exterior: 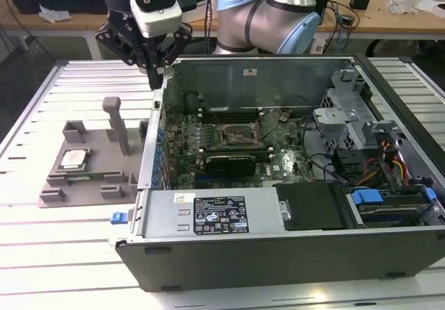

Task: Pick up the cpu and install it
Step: 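Reach for the cpu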

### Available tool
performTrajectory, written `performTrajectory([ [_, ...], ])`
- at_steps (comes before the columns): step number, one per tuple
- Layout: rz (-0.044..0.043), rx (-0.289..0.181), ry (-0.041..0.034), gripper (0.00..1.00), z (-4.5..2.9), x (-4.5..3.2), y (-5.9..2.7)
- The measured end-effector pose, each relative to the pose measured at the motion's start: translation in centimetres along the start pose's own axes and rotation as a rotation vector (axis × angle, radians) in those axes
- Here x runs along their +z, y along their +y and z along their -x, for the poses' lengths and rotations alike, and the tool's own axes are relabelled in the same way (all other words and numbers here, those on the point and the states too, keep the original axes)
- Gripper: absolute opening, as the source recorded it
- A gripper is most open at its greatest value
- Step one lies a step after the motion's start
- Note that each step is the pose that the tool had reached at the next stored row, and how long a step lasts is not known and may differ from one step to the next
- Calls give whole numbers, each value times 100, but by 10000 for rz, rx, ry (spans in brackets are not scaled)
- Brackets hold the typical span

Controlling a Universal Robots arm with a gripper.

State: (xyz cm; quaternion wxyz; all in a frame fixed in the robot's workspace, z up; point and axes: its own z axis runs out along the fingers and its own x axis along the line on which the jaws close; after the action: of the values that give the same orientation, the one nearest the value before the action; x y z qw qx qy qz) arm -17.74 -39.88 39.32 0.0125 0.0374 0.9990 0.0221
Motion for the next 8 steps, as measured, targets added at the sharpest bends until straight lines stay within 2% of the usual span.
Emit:
performTrajectory([
  [8, 0, -1, 0, 11, -103, -3, -8],
])
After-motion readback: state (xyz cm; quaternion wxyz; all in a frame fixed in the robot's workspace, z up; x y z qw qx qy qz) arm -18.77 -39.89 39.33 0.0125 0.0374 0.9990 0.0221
